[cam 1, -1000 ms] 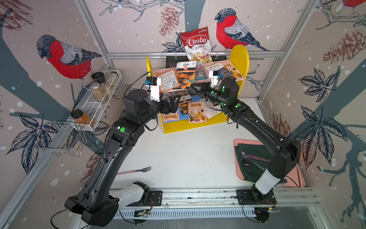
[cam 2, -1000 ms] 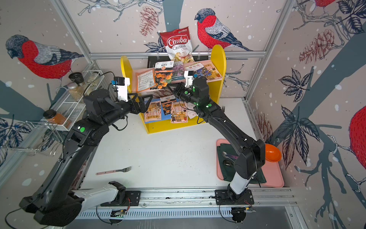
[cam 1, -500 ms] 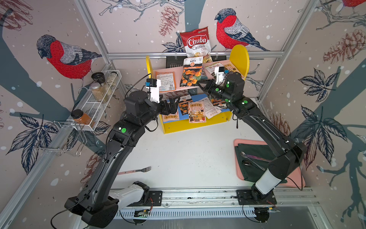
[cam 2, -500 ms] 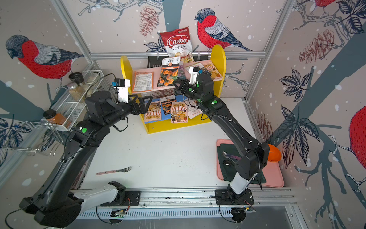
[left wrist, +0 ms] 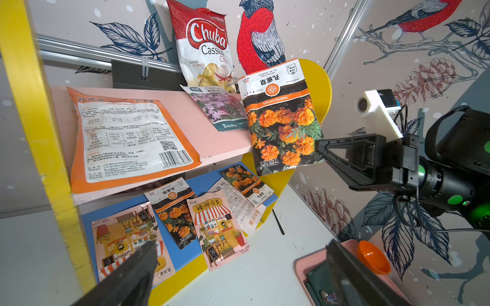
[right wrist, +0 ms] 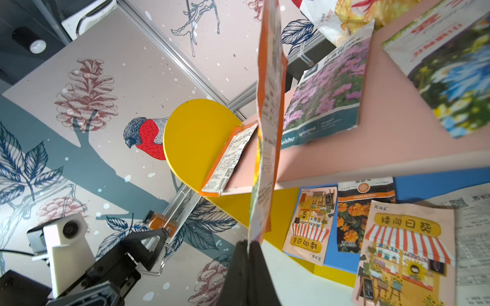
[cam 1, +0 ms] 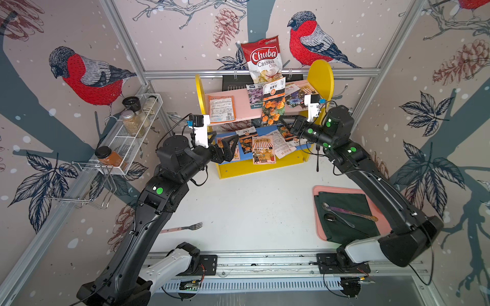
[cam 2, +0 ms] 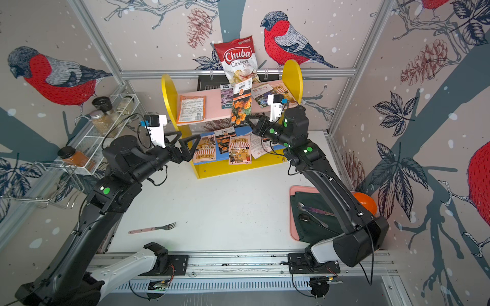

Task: Take the seed bag off the shelf
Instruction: Place the seed packet at the center of the board.

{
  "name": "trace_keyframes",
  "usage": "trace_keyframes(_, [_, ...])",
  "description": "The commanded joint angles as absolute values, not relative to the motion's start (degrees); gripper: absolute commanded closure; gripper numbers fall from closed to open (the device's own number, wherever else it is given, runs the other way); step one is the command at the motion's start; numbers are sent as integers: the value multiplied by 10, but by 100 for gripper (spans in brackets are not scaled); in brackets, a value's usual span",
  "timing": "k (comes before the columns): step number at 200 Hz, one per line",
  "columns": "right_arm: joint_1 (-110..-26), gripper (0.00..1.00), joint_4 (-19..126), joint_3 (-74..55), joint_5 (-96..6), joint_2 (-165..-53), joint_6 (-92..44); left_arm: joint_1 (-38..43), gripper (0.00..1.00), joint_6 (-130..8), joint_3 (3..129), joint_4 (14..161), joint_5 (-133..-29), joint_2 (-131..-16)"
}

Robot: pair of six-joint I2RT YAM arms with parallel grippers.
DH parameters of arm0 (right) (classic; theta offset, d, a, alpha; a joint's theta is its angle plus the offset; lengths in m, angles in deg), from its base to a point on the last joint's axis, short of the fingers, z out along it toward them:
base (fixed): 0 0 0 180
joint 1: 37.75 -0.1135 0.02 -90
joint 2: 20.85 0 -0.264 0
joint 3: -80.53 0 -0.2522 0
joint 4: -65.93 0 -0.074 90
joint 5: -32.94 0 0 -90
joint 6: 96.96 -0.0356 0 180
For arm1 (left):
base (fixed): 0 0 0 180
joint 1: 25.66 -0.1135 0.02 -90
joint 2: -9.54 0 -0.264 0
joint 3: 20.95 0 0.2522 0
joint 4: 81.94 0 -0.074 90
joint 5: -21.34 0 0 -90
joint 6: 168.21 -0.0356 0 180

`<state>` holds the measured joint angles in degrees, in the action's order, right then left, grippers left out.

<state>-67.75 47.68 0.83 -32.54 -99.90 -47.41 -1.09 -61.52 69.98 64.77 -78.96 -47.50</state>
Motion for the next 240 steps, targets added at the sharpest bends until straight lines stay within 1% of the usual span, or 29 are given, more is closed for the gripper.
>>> trace_keyframes(1, [-679, 100, 494, -36, -306, -954, -454, -12, 1, -609, 678, 676, -799, -457])
trace_keyframes(53, [-706, 100, 485, -175, -329, -824, -452, -12, 2, -599, 606, 684, -815, -413])
trace_keyframes(100, [-789, 100, 513, -303, -392, -749, -489, -12, 1, -590, 566, 679, -797, -382])
trace_keyframes(128, [-850, 100, 570, -396, -439, -717, -530, -12, 1, -585, 548, 677, -794, -365])
trace_keyframes(158, [-914, 100, 617, -457, -483, -718, -558, -12, 1, -584, 535, 671, -793, -357])
trace_keyframes(185, [-967, 100, 685, -508, -519, -745, -590, -12, 1, -588, 522, 665, -786, -343])
trace_keyframes(240, [-1014, 100, 810, -549, -541, -847, -649, -12, 2, -589, 524, 615, -782, -321])
